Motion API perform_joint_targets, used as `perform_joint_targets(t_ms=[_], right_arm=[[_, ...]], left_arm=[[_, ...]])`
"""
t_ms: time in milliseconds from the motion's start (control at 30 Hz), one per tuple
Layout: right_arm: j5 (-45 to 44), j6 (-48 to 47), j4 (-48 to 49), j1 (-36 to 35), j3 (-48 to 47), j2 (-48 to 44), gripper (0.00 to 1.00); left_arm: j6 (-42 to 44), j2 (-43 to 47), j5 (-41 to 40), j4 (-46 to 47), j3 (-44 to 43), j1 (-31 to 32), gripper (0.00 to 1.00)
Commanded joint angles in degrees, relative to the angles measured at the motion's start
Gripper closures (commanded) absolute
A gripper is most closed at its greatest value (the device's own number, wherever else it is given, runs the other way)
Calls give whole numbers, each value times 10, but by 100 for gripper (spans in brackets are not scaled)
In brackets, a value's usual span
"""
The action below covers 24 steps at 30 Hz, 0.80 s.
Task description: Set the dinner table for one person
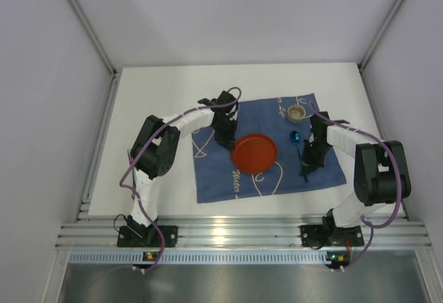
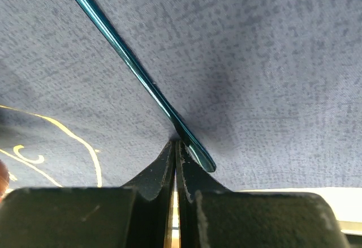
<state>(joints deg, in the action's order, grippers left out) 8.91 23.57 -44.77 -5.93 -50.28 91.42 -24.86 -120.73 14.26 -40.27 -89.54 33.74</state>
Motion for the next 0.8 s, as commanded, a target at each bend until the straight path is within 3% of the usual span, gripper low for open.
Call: perform_joint_targets(t_ms=[0,200,400,767], right_arm=[[-15,-14,-21,9,0,-13,100],[47,-20,-33,8,-24,-45,94],[77,-21,-82,-1,-81,-100,72],[74,-27,-118,-3,-84,-150,67]], left_arm=[[20,-33,-48,-16,-18,-3,100],[26,-29,-55,-43,-63,-3,100],[20,-14,-49,-61,-111,-1,100],[30,-5,-41,-88,-98,36,100]])
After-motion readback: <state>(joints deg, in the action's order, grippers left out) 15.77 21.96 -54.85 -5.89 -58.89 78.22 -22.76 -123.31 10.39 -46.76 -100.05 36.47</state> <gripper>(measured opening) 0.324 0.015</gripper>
